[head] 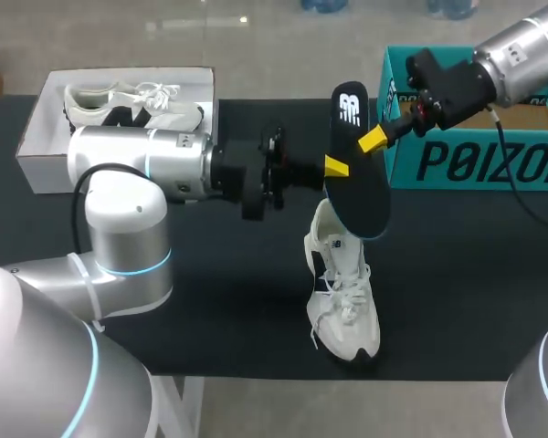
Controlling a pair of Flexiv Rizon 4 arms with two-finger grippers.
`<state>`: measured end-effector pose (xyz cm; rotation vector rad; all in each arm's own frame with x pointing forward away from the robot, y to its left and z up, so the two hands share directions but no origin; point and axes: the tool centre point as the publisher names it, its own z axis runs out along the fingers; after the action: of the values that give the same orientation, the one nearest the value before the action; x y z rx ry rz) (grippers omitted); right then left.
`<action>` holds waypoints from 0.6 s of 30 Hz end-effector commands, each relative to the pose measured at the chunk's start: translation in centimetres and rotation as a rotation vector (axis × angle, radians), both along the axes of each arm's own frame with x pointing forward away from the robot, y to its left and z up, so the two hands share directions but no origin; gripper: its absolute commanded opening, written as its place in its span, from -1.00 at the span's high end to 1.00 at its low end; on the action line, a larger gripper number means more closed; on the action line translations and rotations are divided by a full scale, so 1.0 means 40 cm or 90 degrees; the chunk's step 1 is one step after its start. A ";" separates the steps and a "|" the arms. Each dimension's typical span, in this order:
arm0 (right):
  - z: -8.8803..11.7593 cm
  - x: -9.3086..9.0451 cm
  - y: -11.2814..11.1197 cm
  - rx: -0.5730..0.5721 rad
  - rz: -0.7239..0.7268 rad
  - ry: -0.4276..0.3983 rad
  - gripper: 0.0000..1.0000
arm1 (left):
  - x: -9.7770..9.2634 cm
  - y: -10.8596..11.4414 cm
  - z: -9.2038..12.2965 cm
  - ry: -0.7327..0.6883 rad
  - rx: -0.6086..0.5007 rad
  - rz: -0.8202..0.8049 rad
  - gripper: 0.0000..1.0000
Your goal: Take the shoe out of the shoebox, open the shoe tongue, remove and reinsert the insole, then place the shoe into the shoebox
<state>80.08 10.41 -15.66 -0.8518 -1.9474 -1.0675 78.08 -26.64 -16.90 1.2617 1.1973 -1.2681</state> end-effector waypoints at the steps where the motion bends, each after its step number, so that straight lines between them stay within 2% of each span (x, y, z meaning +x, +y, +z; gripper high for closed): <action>1: 0.006 -0.022 -0.011 -0.016 -0.025 -0.009 -1.00 | -0.001 0.002 -0.006 -0.002 0.000 0.000 1.00; 5: 0.027 -0.047 -0.047 -0.085 -0.054 -0.028 -1.00 | 0.004 0.005 -0.014 0.005 0.007 0.003 1.00; 13: 0.131 -0.115 -0.136 -0.218 -0.114 -0.114 -1.00 | 0.013 0.002 -0.037 0.025 0.016 0.004 1.00; 18: 0.178 -0.138 -0.149 -0.274 -0.113 -0.155 -1.00 | 0.017 -0.004 -0.038 0.030 0.017 0.003 1.00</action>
<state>76.54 4.91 -10.57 -1.0567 -2.2350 -0.9632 78.50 -26.28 -18.36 1.2532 1.2544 -1.2880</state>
